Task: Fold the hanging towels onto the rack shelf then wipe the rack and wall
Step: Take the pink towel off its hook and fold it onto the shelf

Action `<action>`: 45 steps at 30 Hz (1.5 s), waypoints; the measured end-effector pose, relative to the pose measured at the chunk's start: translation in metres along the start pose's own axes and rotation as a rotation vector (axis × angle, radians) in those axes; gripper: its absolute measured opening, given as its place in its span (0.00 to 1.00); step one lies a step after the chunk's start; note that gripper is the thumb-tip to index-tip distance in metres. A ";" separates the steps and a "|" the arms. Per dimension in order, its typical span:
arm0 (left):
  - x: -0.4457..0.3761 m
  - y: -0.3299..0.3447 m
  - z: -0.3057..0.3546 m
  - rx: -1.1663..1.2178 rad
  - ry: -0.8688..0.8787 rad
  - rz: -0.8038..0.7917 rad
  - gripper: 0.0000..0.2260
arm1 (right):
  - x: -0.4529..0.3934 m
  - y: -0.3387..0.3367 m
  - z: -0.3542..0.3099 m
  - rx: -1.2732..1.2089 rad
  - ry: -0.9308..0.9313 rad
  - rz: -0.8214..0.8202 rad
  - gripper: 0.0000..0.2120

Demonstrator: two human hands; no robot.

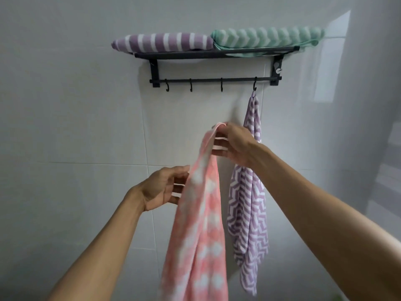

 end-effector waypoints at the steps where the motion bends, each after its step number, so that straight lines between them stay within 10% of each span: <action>1: -0.003 0.001 0.003 -0.003 0.001 0.039 0.21 | -0.001 0.006 0.003 -0.094 0.039 -0.032 0.10; 5: -0.015 -0.025 0.028 -0.187 0.125 0.395 0.16 | 0.000 0.020 0.015 -0.241 0.142 -0.121 0.14; 12: -0.031 0.030 0.019 -0.118 0.113 0.016 0.09 | 0.001 -0.004 0.023 -0.291 0.183 -0.130 0.14; 26: -0.047 0.004 0.052 -0.033 0.291 0.213 0.07 | 0.001 -0.082 0.017 0.491 0.012 -0.110 0.09; 36: -0.052 0.003 0.024 -0.506 0.173 0.158 0.12 | -0.009 -0.099 -0.020 0.327 -0.271 0.178 0.07; 45: -0.040 -0.040 0.020 -0.390 0.350 0.536 0.06 | -0.005 -0.128 -0.018 0.394 -0.183 0.271 0.07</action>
Point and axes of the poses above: each hand's wrist, its own x-axis away from the middle knuckle, its own y-axis out of the palm, z = x × y, the point moved 10 cm from there along -x, towards the middle knuckle, and after that the axes turned 5 degrees about -x, right-handed, at the moved point
